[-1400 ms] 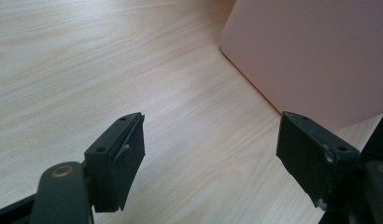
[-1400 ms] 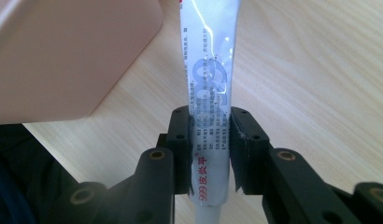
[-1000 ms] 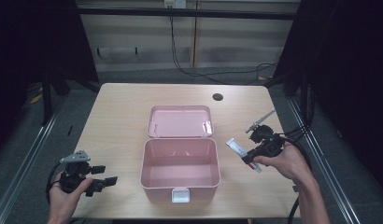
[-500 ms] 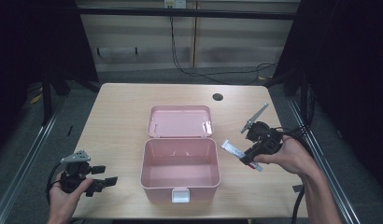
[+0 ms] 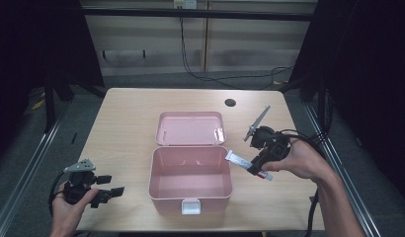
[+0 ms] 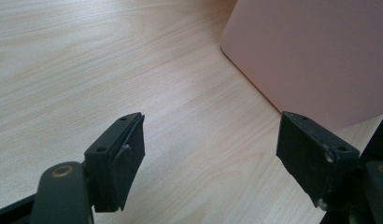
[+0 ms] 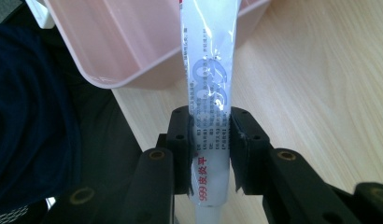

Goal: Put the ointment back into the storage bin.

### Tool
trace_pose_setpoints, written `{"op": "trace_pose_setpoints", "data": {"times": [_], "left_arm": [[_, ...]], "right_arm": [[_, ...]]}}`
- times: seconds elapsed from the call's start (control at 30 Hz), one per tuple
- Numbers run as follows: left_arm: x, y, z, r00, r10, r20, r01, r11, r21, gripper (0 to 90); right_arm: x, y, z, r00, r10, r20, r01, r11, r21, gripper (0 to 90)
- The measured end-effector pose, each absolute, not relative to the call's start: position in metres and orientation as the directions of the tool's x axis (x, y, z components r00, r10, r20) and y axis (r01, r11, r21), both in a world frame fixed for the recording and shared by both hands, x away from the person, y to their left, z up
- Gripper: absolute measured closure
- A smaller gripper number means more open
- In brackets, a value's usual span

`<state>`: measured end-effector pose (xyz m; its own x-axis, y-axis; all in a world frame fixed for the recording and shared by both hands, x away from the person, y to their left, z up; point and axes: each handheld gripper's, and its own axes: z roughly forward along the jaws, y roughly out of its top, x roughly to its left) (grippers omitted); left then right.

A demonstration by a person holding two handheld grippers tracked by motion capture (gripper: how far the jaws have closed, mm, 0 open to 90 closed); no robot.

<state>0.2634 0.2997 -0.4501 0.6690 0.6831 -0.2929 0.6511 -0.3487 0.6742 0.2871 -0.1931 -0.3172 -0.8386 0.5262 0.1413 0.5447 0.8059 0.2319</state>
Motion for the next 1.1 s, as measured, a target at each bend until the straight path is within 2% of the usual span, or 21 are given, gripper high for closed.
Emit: {"op": "trace_pose_setpoints", "data": {"times": [0.6,1.1], "left_arm": [[0.264,0.299,-0.450,0.672,0.680,-0.293,0.651,-0.354,0.672,23.5],[0.263,0.300,-0.450,0.671,0.681,-0.294,0.650,-0.350,0.674,23.5]], "right_arm": [[0.293,-0.149,-0.311,-0.895,0.423,0.140,0.444,0.874,0.196,71.3],[0.303,-0.093,-0.319,-0.932,0.327,0.159,0.350,0.924,0.152,71.3]]}}
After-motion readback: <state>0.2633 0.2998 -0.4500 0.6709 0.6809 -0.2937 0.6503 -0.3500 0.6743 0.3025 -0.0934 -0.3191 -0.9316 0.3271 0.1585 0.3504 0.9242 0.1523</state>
